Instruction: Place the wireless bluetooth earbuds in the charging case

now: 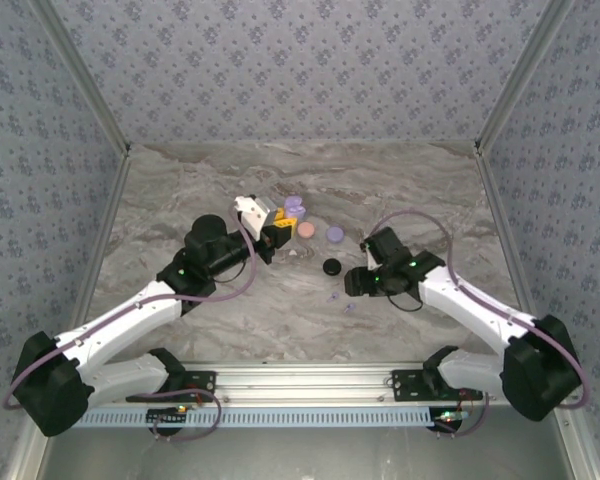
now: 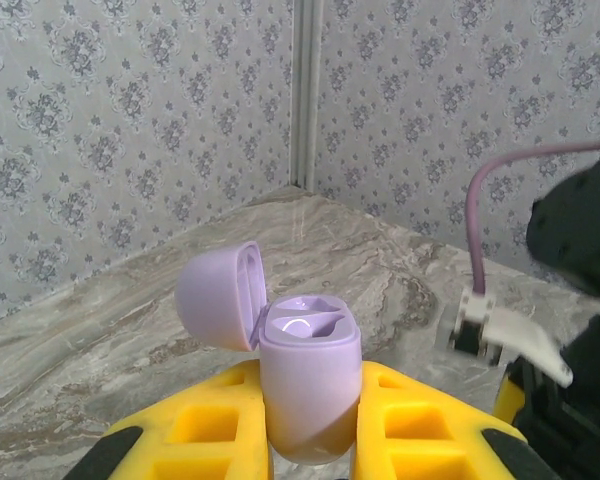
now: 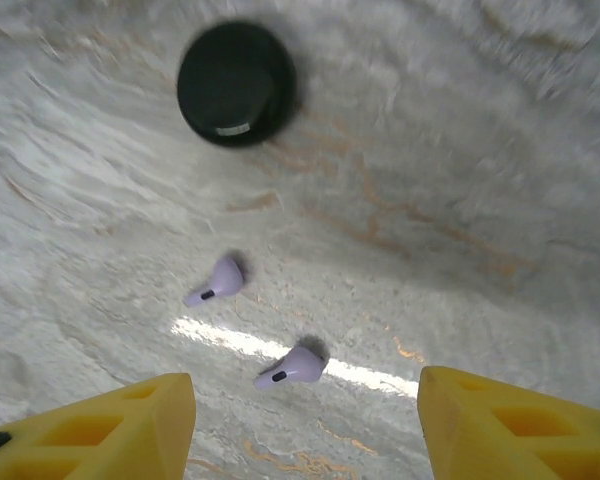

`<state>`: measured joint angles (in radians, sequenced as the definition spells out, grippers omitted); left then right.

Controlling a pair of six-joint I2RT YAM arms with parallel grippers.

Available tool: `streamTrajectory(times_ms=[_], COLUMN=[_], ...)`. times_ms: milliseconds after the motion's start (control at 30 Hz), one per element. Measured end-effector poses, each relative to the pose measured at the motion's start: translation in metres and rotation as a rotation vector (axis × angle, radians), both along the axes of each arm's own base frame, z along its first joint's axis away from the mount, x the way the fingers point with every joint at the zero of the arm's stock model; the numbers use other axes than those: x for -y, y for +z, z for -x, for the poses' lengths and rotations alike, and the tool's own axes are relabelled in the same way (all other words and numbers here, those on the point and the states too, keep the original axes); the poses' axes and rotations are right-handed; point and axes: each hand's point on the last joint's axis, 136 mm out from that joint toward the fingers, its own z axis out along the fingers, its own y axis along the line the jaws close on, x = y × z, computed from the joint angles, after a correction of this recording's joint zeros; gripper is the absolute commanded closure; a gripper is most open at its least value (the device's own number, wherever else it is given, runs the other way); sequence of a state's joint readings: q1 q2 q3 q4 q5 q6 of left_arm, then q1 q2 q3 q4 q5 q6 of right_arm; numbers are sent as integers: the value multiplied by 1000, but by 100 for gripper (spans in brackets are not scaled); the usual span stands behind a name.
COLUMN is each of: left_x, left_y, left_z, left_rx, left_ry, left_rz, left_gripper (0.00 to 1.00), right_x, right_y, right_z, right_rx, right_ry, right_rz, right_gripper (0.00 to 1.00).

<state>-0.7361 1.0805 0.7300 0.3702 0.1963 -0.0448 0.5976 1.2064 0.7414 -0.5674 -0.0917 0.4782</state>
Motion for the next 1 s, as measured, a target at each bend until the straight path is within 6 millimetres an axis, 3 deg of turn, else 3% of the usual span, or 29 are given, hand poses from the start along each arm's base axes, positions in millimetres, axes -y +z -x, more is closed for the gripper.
streamTrajectory(times_ms=[300,800,1000], left_x=[1,2,2], left_y=[-3,-10,-11], left_z=[-1,-3,-3], left_rx=[-12,-29,-33], left_ry=[3,4,4], left_rz=[0,-15,-20], left_gripper=[97,97,97], right_x=[-10,-15,-16], right_y=[-35,-65,-65], right_z=[-1,6,8], right_rx=[-55,-123,-125], right_ry=[-35,-22,-15], right_rz=[78,139,167], right_gripper=[41,54,60])
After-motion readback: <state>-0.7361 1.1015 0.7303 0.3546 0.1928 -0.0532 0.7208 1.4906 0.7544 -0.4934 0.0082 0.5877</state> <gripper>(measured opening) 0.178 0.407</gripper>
